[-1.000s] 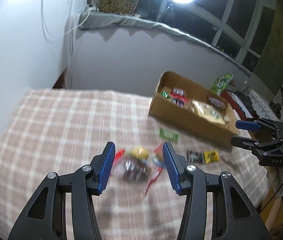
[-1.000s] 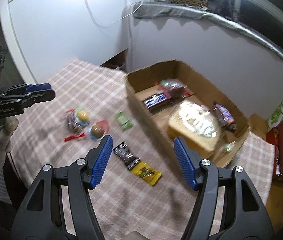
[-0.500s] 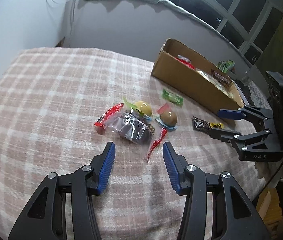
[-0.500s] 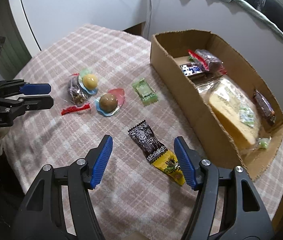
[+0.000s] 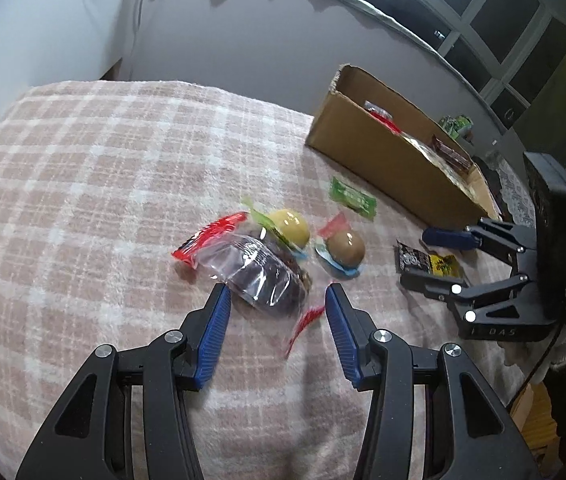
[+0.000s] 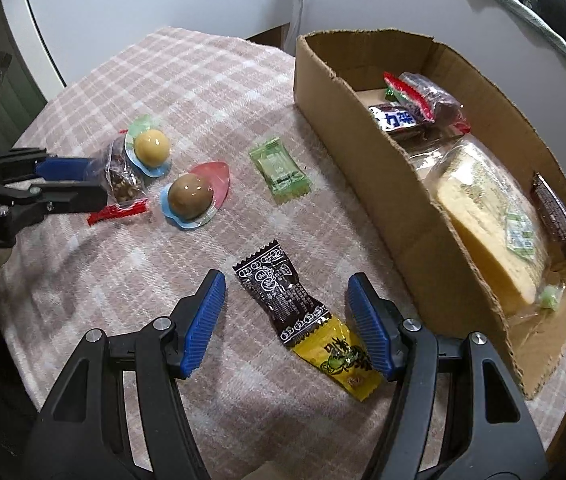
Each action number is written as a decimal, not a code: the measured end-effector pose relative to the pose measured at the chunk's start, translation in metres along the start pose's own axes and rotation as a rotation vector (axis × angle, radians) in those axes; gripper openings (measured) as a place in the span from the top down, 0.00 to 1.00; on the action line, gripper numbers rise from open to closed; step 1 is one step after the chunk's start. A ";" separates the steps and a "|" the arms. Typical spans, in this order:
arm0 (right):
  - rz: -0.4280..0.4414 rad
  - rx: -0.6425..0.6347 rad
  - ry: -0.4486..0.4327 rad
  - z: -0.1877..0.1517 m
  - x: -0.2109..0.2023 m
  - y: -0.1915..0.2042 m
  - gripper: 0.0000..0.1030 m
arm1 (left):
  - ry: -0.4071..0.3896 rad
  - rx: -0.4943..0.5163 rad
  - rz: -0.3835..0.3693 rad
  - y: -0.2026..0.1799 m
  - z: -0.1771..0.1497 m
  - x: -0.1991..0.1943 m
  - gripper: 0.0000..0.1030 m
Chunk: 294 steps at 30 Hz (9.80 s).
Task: Organize snacks
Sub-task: 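Grasp the black candy packet with the right gripper while the left gripper grasps the clear candy bag, then carry both packets into the box and open both grippers, then grasp the yellow candy with the right gripper while the left gripper grasps the round yellow candy, then carry both candies into the box and open both grippers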
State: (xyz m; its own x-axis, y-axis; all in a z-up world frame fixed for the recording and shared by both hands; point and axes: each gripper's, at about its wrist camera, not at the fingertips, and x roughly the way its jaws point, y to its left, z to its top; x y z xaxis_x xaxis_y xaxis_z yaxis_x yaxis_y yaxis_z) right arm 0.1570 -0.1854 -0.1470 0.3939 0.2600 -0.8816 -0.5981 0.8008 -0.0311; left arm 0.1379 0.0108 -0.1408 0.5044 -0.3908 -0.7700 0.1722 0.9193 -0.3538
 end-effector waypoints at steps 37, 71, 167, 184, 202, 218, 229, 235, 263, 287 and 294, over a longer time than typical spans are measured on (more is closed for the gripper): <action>-0.005 -0.027 0.015 0.004 0.005 0.011 0.75 | -0.032 0.083 0.140 -0.002 0.009 0.006 0.61; -0.037 0.128 -0.224 0.017 -0.111 -0.045 0.76 | -0.230 0.149 0.028 -0.062 0.065 -0.052 0.61; -0.003 0.284 -0.114 -0.071 -0.064 -0.032 0.35 | -0.077 0.051 0.039 -0.005 0.002 -0.032 0.47; -0.042 0.268 -0.076 -0.050 -0.024 -0.029 0.35 | -0.028 0.109 0.099 -0.008 0.018 0.002 0.47; -0.084 0.158 -0.079 -0.037 -0.018 -0.006 0.60 | -0.041 0.163 0.151 -0.009 0.021 0.021 0.63; -0.070 0.165 -0.082 -0.041 -0.022 -0.004 0.66 | -0.059 0.175 0.144 -0.010 0.017 0.017 0.78; -0.045 0.201 -0.105 -0.046 -0.036 -0.012 0.66 | -0.097 0.168 0.129 -0.013 0.017 -0.001 0.78; -0.036 0.191 -0.139 -0.043 -0.052 -0.007 0.66 | -0.136 0.170 0.098 -0.022 0.020 -0.019 0.78; -0.082 0.272 -0.303 0.026 -0.121 -0.086 0.66 | -0.223 0.258 -0.038 -0.110 0.100 -0.013 0.78; -0.111 0.343 -0.247 0.050 -0.080 -0.145 0.45 | -0.136 0.227 -0.045 -0.126 0.122 0.045 0.65; -0.122 0.358 -0.275 0.047 -0.090 -0.146 0.34 | -0.158 0.221 -0.048 -0.123 0.123 0.035 0.56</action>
State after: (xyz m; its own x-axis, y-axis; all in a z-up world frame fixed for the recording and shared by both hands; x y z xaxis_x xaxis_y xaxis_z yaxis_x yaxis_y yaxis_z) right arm 0.2415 -0.3000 -0.0409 0.6456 0.2467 -0.7227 -0.2761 0.9578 0.0803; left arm 0.2388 -0.1105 -0.0588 0.6140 -0.4382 -0.6565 0.3707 0.8944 -0.2503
